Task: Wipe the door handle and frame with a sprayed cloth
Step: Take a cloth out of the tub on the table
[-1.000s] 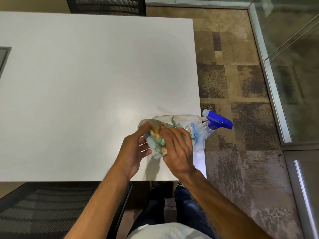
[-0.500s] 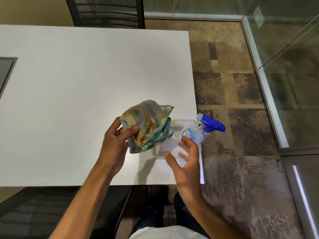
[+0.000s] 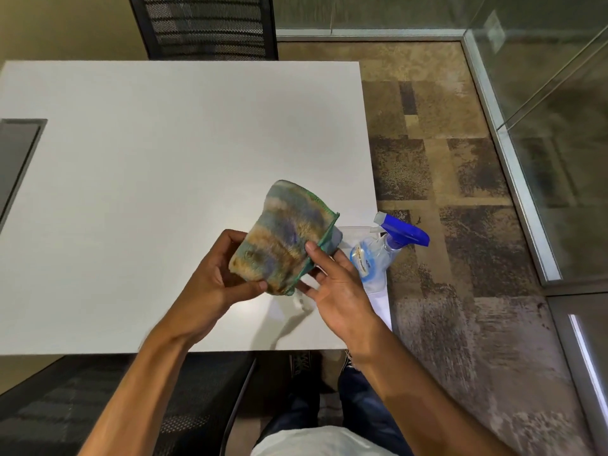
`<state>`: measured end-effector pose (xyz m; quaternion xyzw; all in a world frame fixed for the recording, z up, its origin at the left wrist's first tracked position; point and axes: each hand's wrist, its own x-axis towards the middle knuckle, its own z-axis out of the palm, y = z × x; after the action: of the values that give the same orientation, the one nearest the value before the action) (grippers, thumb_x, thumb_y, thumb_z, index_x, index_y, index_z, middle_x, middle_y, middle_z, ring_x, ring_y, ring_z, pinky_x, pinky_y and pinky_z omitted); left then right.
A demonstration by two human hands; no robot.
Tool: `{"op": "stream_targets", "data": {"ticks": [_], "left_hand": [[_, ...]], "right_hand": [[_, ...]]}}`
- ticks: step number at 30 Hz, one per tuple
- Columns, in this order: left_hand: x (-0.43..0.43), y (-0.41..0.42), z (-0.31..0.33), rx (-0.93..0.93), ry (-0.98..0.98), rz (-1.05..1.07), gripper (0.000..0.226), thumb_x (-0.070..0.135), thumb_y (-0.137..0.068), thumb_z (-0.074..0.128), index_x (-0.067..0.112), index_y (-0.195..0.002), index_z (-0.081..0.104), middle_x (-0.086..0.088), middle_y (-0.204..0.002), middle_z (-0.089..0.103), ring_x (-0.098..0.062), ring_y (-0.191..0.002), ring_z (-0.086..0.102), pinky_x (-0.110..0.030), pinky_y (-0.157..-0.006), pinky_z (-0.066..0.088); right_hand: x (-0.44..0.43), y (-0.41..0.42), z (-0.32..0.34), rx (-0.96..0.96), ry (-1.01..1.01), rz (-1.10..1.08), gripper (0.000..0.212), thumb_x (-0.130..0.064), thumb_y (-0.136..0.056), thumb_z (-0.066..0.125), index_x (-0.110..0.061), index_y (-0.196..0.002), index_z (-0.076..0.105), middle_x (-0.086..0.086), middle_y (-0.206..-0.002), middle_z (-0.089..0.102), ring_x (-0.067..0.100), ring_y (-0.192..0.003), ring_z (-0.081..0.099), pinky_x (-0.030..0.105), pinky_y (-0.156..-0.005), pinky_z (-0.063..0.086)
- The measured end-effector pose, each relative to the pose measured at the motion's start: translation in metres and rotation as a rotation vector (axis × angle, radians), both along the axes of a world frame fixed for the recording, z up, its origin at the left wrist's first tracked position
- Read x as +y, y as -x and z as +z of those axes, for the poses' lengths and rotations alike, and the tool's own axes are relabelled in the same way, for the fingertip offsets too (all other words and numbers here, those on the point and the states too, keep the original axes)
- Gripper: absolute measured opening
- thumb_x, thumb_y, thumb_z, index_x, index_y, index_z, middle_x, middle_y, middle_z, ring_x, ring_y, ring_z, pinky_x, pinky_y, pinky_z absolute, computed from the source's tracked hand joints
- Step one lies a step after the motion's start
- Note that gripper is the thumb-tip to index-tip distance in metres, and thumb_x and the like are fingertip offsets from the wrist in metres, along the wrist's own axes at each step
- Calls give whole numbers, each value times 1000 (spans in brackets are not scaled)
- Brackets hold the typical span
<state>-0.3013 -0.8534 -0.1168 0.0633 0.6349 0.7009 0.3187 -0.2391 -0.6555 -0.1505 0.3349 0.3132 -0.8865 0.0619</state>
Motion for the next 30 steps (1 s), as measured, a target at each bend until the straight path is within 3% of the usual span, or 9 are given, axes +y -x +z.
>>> {"op": "stream_targets", "data": {"ticks": [4,6,11,16,19,21,24,28,30], "left_hand": [[-7,1,6,-146,-33,4,61,27,-69,82,16,-124,58,-4,-105,78,-18,-97,75,-24,-79,59],[-5,3,6,-192,-27,48,62,33,-73,79,17,-131,62,-4,-110,79,-18,-99,75,-26,-76,61],[0,7,3,-172,46,93,50,16,-84,74,24,-133,65,-10,-120,78,-26,-113,75,-34,-82,64],[3,6,-5,-191,30,78,53,2,-85,76,29,-129,64,-13,-120,78,-31,-108,77,-40,-78,64],[9,1,-15,-200,29,112,56,-11,-89,73,24,-131,62,-13,-118,78,-32,-107,77,-43,-76,65],[12,-1,-20,-208,19,146,55,-14,-90,69,23,-131,62,-11,-115,79,-30,-105,78,-42,-75,65],[14,-4,-28,-233,11,195,55,-16,-91,65,22,-131,61,-12,-117,79,-28,-105,78,-41,-74,64],[12,-4,-35,-260,0,226,56,-17,-92,63,20,-134,58,-12,-120,78,-29,-108,77,-41,-74,65],[12,-3,-37,-266,-2,237,57,-18,-92,63,20,-134,58,-11,-120,78,-29,-108,77,-42,-74,65]], "right_hand": [[7,2,3,43,-161,18,44,-5,-88,72,-12,-130,64,4,-118,75,16,-104,73,34,-79,59],[12,2,3,73,-231,40,39,1,-89,71,-10,-126,64,4,-110,77,14,-97,74,29,-73,60],[25,3,0,133,-374,116,35,7,-86,72,-14,-114,68,1,-102,79,15,-95,75,26,-76,59],[37,4,-2,151,-501,179,38,5,-86,75,-15,-118,69,4,-110,78,20,-103,74,30,-87,60],[41,1,1,143,-476,200,37,0,-88,74,-11,-122,67,7,-114,77,20,-106,73,28,-88,59],[43,-5,5,116,-489,200,34,-7,-91,72,-16,-123,67,-2,-110,77,11,-104,72,21,-83,57],[47,-27,7,16,-695,157,33,-16,-94,71,-19,-126,65,-2,-114,72,11,-109,67,23,-90,54],[62,-72,-2,-71,-911,97,6,-13,-91,76,-17,-95,76,1,-88,78,20,-85,74,26,-74,57],[75,-91,-11,-176,-994,5,9,-10,-89,76,-17,-83,75,5,-77,77,20,-70,72,28,-67,56]]}}
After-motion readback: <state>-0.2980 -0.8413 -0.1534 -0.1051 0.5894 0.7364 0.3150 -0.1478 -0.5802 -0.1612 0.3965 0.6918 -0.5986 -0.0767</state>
